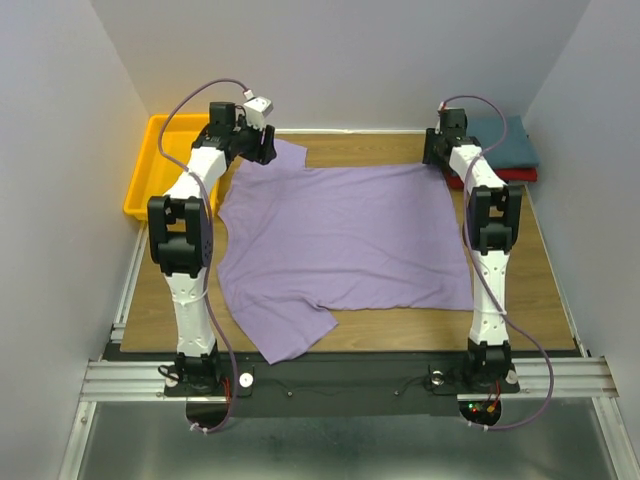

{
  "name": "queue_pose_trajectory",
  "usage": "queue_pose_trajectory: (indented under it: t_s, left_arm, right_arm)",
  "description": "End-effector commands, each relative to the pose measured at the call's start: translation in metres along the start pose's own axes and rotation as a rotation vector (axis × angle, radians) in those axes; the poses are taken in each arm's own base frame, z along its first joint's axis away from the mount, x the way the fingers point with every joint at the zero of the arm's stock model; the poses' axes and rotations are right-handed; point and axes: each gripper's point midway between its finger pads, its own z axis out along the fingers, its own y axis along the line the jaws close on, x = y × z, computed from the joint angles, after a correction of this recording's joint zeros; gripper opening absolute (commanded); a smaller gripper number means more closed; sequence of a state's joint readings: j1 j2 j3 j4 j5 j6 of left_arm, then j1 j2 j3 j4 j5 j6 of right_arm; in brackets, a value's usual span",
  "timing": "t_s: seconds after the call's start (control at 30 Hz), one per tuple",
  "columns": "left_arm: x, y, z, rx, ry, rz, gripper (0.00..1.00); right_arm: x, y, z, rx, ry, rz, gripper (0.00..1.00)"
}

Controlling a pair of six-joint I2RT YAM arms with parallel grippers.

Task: Fold and stack the t-shirts
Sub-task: Fold the tshirt

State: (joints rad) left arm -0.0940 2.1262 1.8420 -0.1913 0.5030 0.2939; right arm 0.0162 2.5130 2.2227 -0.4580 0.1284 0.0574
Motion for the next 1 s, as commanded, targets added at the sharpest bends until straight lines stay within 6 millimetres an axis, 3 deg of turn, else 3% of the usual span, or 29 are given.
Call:
queue_pose_trajectory:
  t_s: [0.0,0.2,0.37,0.43,0.47,0.5,0.53,0.57,0.6,0.63,0.67,0.9,0.97]
  left_arm:
    - [-0.028,0.009,0.000,-0.019,-0.075,0.004,0.66]
    - [-0.026,0.024,0.008,-0.075,-0.068,-0.028,0.66]
    - [-0.016,0.052,0.024,-0.175,-0.050,-0.078,0.69]
    - [-0.028,0.082,0.029,-0.286,-0.080,-0.092,0.69]
    - [-0.011,0.087,0.038,-0.306,-0.048,-0.116,0.69]
    - [-0.011,0.096,0.048,-0.321,-0.053,-0.123,0.69]
    - [-0.012,0.102,0.051,-0.328,-0.059,-0.125,0.70]
    - [-0.028,0.107,0.050,-0.341,-0.097,-0.124,0.72]
    - [-0.027,0.110,0.054,-0.347,-0.099,-0.124,0.74]
    - [-0.017,0.114,0.063,-0.354,-0.088,-0.125,0.76]
    - [-0.023,0.119,0.063,-0.377,-0.104,-0.112,0.78]
    - [-0.013,0.141,0.074,-0.449,-0.093,-0.026,0.88]
    - [0.006,0.142,0.082,-0.441,-0.045,-0.012,0.88]
  right_arm:
    - [-0.028,0.001,0.007,0.028,-0.099,0.039,0.52]
    - [-0.011,0.008,0.021,-0.002,-0.066,0.050,0.51]
    - [0.003,0.010,0.026,-0.013,-0.032,0.051,0.26]
    - [0.002,0.011,0.024,-0.019,-0.033,0.049,0.12]
    - [0.002,0.011,0.024,-0.022,-0.033,0.046,0.08]
    - [0.002,0.011,0.023,-0.024,-0.034,0.046,0.02]
    - [0.001,0.011,0.022,-0.026,-0.034,0.043,0.01]
    - [0.003,0.012,0.022,-0.033,-0.029,0.038,0.01]
    - [0.005,0.012,0.022,-0.035,-0.024,0.037,0.01]
    - [0.004,0.013,0.020,-0.041,-0.025,0.036,0.00]
    - [0.006,0.014,0.020,-0.049,-0.020,0.032,0.01]
    - [0.003,0.017,0.013,-0.070,-0.022,0.029,0.00]
    - [0.002,0.018,0.012,-0.072,-0.024,0.028,0.01]
